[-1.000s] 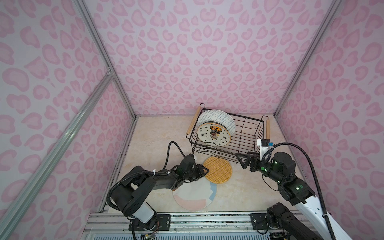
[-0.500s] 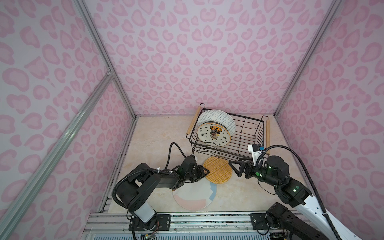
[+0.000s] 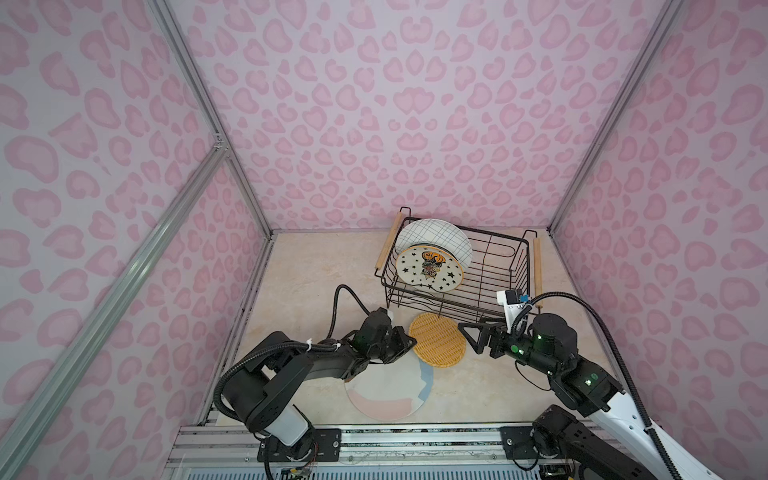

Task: Load the plates into the dish rack
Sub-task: 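Close the left gripper on the wicker plate's edge, then lift the wicker plate upright with the left gripper toward the right gripper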

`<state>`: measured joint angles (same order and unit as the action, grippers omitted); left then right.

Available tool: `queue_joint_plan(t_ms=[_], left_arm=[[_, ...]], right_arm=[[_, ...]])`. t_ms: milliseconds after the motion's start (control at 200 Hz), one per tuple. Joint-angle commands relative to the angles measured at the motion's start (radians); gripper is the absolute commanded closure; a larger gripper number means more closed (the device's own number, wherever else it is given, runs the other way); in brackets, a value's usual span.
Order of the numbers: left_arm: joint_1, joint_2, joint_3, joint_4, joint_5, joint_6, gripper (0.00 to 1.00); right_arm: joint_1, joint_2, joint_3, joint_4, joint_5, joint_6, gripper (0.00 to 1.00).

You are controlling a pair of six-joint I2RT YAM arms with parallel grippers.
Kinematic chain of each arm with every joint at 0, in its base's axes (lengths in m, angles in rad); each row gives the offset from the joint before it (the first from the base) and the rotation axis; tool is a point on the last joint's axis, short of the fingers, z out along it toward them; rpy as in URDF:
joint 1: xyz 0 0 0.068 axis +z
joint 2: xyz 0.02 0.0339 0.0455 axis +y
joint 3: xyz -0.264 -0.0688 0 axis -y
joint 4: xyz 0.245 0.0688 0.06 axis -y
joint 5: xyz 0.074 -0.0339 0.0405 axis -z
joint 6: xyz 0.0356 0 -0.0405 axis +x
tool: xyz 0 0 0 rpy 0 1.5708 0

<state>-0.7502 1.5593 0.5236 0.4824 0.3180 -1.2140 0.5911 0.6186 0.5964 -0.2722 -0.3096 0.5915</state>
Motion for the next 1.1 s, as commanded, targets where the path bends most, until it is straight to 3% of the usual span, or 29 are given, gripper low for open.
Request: queue_joint_plan(t_ms=[0,635,1095], left_arm=[[-0.003,-0.027,0.003,-0.004,0.002,0.052,0.96],[-0.001,-0.268,-0.058,-0.186,-0.031,0.078,0.96],[0.000,-0.677,-0.112,-0.519,-0.086,0.166,0.96]], right_arm=[[0.001,-0.004,-0.006,0.033,0.015,0.006,0.03],[0.013,0.035,0.023,0.055,0.023,-0.010,0.03],[0.019,0.138,0.083,0.100,0.010,-0.036,0.03]])
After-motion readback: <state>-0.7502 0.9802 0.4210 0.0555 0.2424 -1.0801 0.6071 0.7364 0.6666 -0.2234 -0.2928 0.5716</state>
